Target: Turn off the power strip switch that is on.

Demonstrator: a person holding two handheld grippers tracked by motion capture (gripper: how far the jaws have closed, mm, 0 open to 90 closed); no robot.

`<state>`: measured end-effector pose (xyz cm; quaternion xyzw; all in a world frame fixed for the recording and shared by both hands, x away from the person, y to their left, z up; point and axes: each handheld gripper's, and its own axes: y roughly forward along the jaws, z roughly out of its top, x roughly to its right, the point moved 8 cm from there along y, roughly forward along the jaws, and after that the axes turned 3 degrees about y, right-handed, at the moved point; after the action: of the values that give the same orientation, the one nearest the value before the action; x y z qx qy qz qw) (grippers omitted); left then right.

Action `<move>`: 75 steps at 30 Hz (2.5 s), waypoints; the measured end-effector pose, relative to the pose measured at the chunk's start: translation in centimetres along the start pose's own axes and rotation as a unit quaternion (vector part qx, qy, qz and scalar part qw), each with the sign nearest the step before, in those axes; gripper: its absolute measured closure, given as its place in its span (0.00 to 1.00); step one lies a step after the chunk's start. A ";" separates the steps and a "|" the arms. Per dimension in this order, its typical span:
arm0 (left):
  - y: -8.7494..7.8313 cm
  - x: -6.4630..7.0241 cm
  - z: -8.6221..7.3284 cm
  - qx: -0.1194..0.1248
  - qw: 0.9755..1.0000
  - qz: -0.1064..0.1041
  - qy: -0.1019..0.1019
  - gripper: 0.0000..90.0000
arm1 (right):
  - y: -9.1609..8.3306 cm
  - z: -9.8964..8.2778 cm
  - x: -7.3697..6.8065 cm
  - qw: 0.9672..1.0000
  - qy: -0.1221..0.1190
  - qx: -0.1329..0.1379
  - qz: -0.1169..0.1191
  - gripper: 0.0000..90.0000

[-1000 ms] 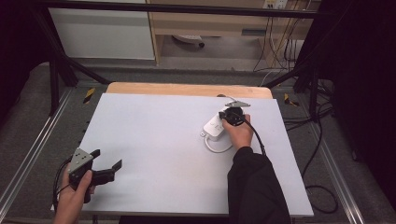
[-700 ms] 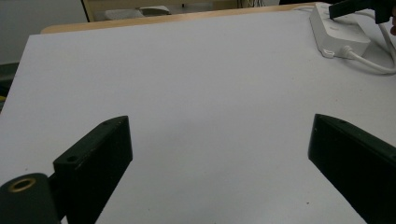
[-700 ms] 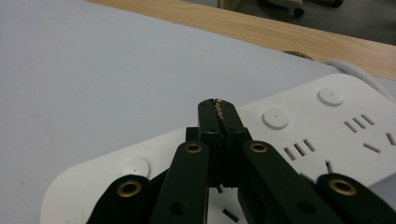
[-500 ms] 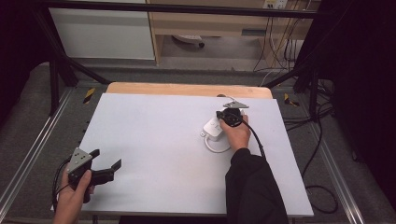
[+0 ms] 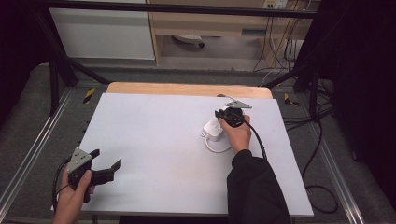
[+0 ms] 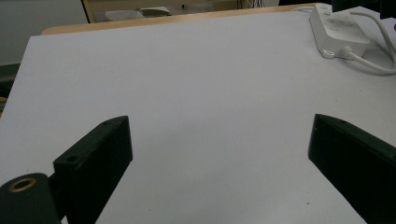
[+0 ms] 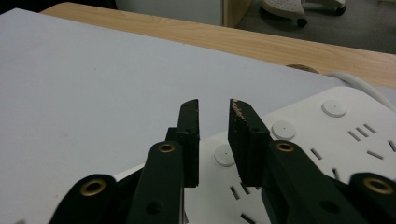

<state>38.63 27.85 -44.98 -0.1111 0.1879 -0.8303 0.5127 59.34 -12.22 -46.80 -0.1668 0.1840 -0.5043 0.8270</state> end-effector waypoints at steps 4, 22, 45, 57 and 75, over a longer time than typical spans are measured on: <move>0.0 0.0 0.0 -0.001 1.000 -0.001 0.002 0.07 | -0.4 0.1 -0.3 1.000 0.017 -0.002 0.015 0.72; 0.0 0.1 0.0 -0.002 1.000 0.000 0.003 0.07 | -2.9 0.4 -1.2 0.998 0.044 -0.005 0.042 0.29; 0.1 0.2 -0.1 -0.006 1.000 0.003 0.006 0.07 | -11.0 1.1 -1.3 0.998 0.037 0.030 0.029 0.05; 0.0 0.2 -0.1 -0.004 1.000 0.002 0.005 0.07 | -14.9 -1.2 -0.4 0.998 0.035 0.043 0.030 0.05; -0.2 0.0 -0.1 -0.002 1.000 0.005 -0.002 0.07 | -19.4 -7.2 0.5 0.999 -0.001 0.043 0.008 0.07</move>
<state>38.47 27.93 -44.97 -0.1125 0.1894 -0.8270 0.5172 41.14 -21.77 -44.20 -0.1297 0.1630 -0.5050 0.8376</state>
